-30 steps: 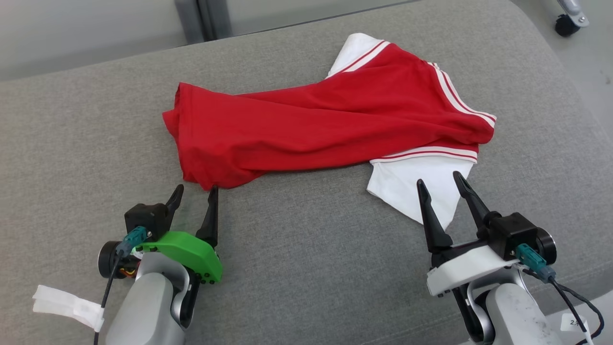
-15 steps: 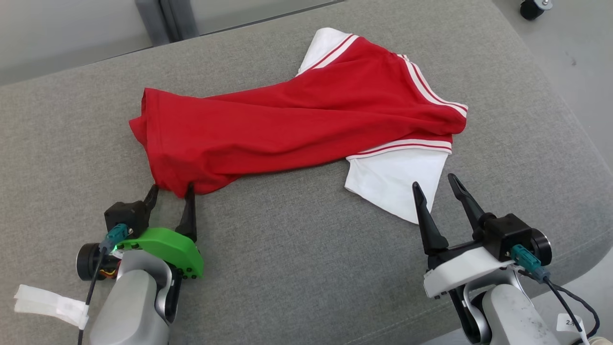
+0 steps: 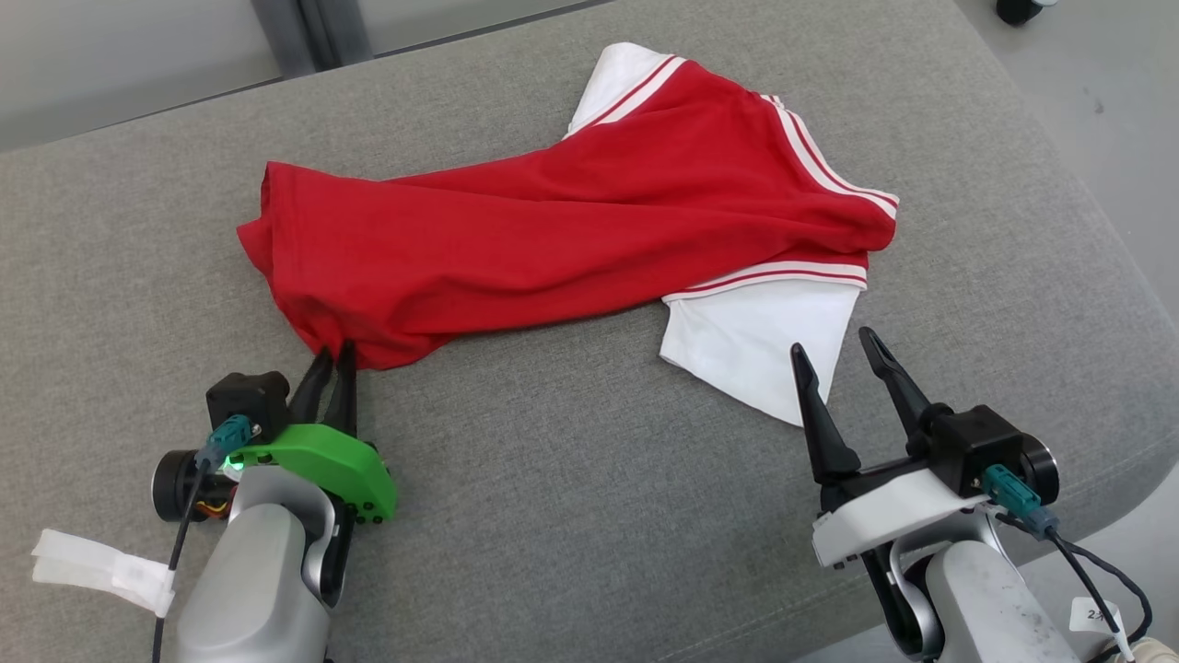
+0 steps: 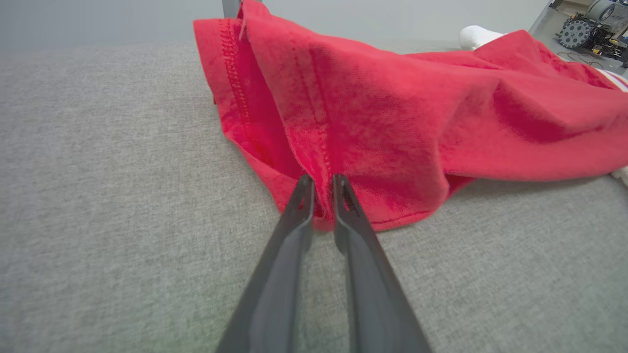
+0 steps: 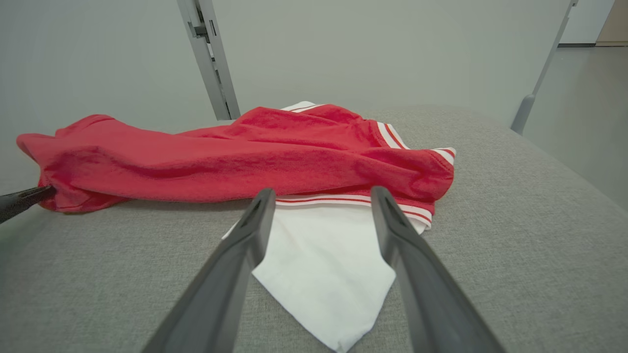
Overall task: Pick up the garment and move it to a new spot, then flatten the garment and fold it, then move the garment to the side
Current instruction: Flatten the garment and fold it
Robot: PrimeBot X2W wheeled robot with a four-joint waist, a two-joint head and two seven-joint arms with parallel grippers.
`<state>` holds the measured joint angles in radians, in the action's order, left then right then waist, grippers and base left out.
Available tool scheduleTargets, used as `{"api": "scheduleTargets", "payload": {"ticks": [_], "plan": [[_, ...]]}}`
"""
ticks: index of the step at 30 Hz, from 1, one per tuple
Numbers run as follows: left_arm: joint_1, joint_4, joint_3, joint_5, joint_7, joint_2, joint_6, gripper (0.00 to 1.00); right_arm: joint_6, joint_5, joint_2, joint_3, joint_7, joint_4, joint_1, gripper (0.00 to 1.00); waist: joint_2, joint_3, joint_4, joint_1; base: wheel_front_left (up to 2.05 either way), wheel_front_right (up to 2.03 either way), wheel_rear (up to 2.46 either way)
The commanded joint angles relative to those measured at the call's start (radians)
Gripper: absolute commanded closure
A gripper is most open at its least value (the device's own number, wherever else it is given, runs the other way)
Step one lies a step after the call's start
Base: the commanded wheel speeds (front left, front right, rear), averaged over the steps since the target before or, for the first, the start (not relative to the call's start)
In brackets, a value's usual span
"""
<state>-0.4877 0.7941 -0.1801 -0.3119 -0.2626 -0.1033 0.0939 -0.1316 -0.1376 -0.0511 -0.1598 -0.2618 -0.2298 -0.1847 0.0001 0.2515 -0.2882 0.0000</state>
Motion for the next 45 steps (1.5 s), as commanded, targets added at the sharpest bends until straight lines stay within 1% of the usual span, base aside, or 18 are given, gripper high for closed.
{"api": "scheduleTargets", "payload": {"ticks": [1,5,11,16,21,22,24,27,30,33,34,35,40,43,45], "plan": [[-0.013,0.0,-0.004,-0.006,-0.003,0.0,0.008,1.0,0.002,-0.004,0.0,0.005,-0.005,0.003,-0.004,0.0,-0.0001,-0.001,0.003,0.0,0.0,0.0,0.0],[-0.002,-0.032,0.0,-0.019,-0.002,0.008,0.019,1.0,0.002,0.004,0.0,0.024,-0.004,0.005,0.014,0.0,-0.0001,-0.011,0.028,0.0,0.0,0.0,0.0],[0.083,-0.153,0.017,-0.043,-0.002,0.014,0.03,1.0,0.002,0.003,0.0,0.027,-0.004,0.002,0.023,0.0,-0.0001,-0.04,0.091,0.0,0.0,0.0,0.0],[0.181,-0.255,0.006,-0.08,-0.002,0.006,0.036,1.0,0.002,0.002,-0.002,0.031,-0.004,-0.006,0.04,0.0,-0.0001,-0.075,0.158,0.0,0.0,0.0,0.0],[0.263,-0.351,-0.003,-0.113,0.021,-0.01,0.036,1.0,0.002,0.002,-0.004,0.031,-0.002,-0.006,0.046,0.0,-0.0001,-0.096,0.204,0.0,0.0,0.0,0.0],[0.284,-0.38,-0.003,-0.12,0.035,-0.011,0.032,1.0,0.002,0.001,-0.005,0.03,-0.001,-0.007,0.047,0.0,-0.0001,-0.1,0.211,0.0,0.0,0.0,0.0],[0.315,-0.423,0.005,-0.126,0.054,-0.029,0.021,1.0,0.002,0.002,-0.005,0.03,0.001,-0.006,0.047,0.0,-0.0001,-0.103,0.22,0.0,0.0,0.0,0.0],[0.348,-0.464,0.015,-0.134,0.075,-0.038,0.003,1.0,0.002,0.001,-0.005,0.031,0.003,-0.002,0.048,0.0,-0.0001,-0.104,0.228,0.0,0.0,0.0,0.0],[0.358,-0.465,0.017,-0.12,0.087,-0.055,-0.016,1.0,0.002,-0.002,-0.004,0.024,0.004,-0.002,0.042,0.0,-0.0001,-0.101,0.227,0.0,0.0,0.0,0.0],[0.346,-0.44,0.011,-0.114,0.082,-0.053,-0.023,1.0,0.002,-0.007,-0.004,0.019,0.002,-0.005,0.033,0.0,-0.0001,-0.097,0.22,0.0,0.0,0.0,0.0],[0.341,-0.428,0.008,-0.111,0.077,-0.048,-0.026,0.24,0.002,-0.009,-0.004,0.019,0.002,-0.006,0.032,0.0,-0.0001,-0.096,0.217,0.0,0.0,0.0,0.0],[0.336,-0.415,0.006,-0.108,0.072,-0.046,-0.026,0.0,0.002,-0.01,-0.004,0.018,0.002,-0.008,0.03,0.0,-0.0001,-0.096,0.215,0.0,0.0,0.0,0.0],[0.324,-0.369,0.011,-0.092,0.017,-0.03,-0.033,0.0,0.002,-0.012,-0.009,0.02,0.001,-0.014,0.03,0.0,-0.0001,-0.105,0.2,0.0,0.0,0.0,0.0],[0.341,-0.386,0.036,-0.076,-0.001,-0.02,-0.036,0.0,0.002,-0.01,-0.011,0.025,0.001,-0.013,0.041,0.0,-0.0001,-0.12,0.196,0.0,0.0,0.0,0.0],[0.355,-0.429,0.065,-0.065,-0.003,-0.014,-0.035,0.0,0.002,-0.008,-0.013,0.03,0.004,-0.009,0.051,0.0,-0.0001,-0.13,0.196,0.0,0.0,0.0,0.0]]}}
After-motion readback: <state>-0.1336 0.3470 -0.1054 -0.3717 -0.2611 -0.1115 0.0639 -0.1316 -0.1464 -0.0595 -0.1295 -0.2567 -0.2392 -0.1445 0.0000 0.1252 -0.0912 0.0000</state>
